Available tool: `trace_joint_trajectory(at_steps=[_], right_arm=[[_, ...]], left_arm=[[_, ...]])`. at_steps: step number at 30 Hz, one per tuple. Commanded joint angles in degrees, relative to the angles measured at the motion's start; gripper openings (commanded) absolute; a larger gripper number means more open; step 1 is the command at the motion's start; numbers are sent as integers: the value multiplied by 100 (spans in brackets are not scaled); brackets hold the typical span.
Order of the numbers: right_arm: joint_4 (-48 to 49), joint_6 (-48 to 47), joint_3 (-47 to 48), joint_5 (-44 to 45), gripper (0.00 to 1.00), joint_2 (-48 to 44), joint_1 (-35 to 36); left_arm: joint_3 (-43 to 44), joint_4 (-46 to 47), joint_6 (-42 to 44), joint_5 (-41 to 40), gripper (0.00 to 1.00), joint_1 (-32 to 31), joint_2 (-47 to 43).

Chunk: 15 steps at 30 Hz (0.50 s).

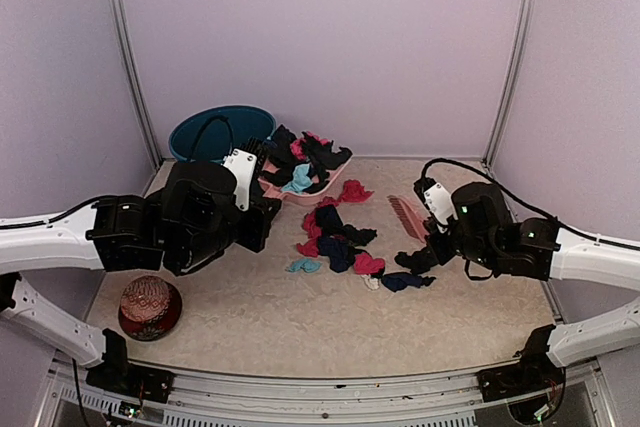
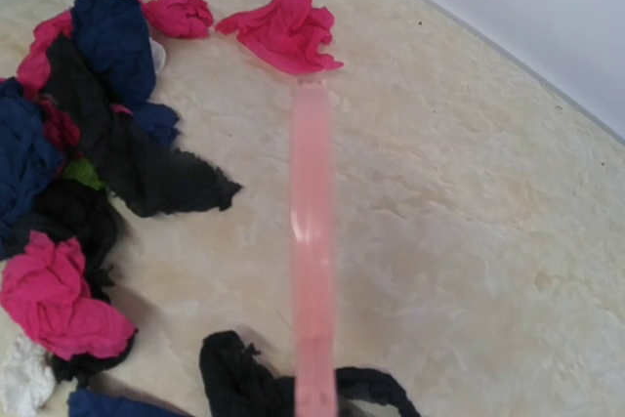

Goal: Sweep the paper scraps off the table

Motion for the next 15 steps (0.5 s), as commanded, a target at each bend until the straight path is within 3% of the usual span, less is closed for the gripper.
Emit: trace_joint_trajectory(at_steps=[1,15], right_arm=[[335,-48,15,-64,0,53,-73],[531,-3,27,-208,0,333,-87]], left_arm=[[406,-552,35,245,0,355,-281],[807,-517,-675,2250,0,1759,-653]])
